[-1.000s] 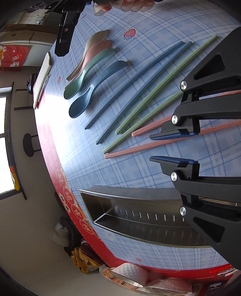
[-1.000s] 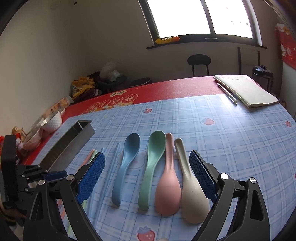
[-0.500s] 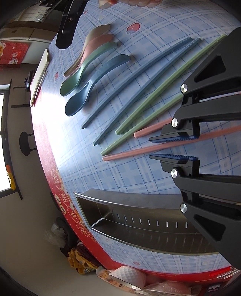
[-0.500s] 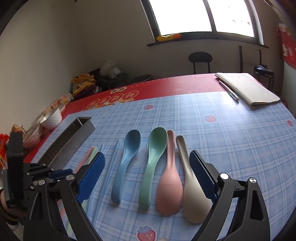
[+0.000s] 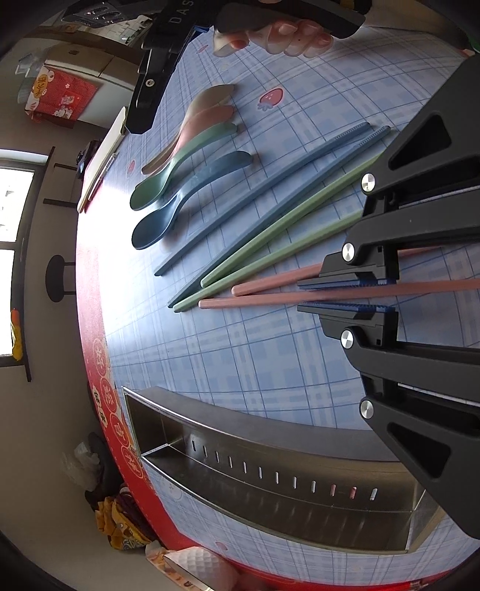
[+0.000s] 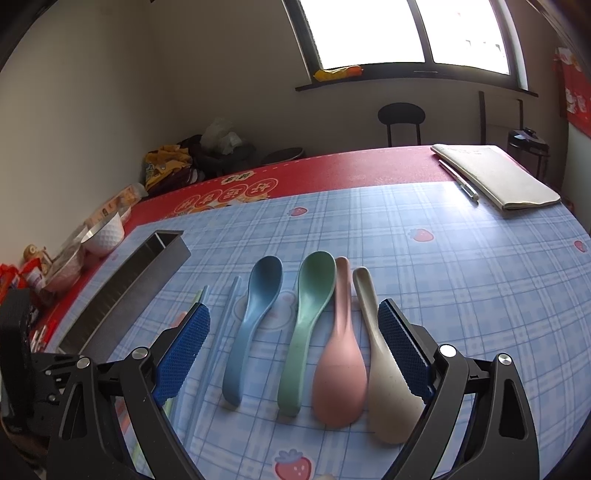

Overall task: Organize utensils
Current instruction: 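Lower the left tool over a pink chopstick while the right tool approaches the blue spoon, then close the left tool on the pink chopstick while the right tool grasps the blue spoon handle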

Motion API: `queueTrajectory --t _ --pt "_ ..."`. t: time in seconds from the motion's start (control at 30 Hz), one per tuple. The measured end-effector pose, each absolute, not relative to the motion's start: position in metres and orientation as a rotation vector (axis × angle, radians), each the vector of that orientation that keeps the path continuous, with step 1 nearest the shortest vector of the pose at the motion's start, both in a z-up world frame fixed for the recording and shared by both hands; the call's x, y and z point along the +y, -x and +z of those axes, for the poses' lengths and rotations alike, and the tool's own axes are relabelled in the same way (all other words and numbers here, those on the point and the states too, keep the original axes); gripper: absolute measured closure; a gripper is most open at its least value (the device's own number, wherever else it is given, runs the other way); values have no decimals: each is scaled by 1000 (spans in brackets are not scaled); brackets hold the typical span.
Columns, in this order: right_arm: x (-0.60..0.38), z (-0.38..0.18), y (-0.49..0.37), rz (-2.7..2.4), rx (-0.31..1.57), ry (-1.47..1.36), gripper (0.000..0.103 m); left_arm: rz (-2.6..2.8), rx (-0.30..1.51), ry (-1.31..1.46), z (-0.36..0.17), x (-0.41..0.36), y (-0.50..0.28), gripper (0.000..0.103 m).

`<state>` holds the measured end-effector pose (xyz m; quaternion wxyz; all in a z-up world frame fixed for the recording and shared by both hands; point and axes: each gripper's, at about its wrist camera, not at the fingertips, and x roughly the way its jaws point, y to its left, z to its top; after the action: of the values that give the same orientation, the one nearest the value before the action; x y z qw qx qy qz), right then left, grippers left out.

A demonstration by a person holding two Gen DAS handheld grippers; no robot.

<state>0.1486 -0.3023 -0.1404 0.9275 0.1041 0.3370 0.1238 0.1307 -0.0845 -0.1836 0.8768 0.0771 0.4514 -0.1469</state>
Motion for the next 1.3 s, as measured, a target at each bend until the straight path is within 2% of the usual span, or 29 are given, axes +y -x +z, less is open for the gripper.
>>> queueTrajectory --t 0.57,0.63,0.67,0.73,0.8,0.83,0.9,1.17,1.3 --pt "-298 -147 -151 309 707 -241 14 -292 865 -179 -186 -86 -123 96" --pt "-296 -151 -154 353 741 -277 24 -299 868 -161 -186 -83 -125 96" --pt "-293 -152 -154 368 751 -277 33 -301 870 -150 -186 -81 -125 96" --pt "-288 -153 -154 367 752 -256 37 -309 874 -127 -186 -78 -127 96" --pt "-284 -154 -155 384 760 -273 53 -317 877 -110 -186 -76 -128 96" --pt "-282 -155 -156 400 768 -291 56 -321 878 -102 -186 -74 -129 96" --pt "-274 -156 -158 422 784 -287 67 -326 880 -89 -186 -72 -129 96" --pt "-264 -178 -174 328 906 -305 73 -347 888 -38 -187 -66 -131 96" --pt "-270 -185 -180 364 953 -384 83 -348 888 -37 -187 -67 -130 96"
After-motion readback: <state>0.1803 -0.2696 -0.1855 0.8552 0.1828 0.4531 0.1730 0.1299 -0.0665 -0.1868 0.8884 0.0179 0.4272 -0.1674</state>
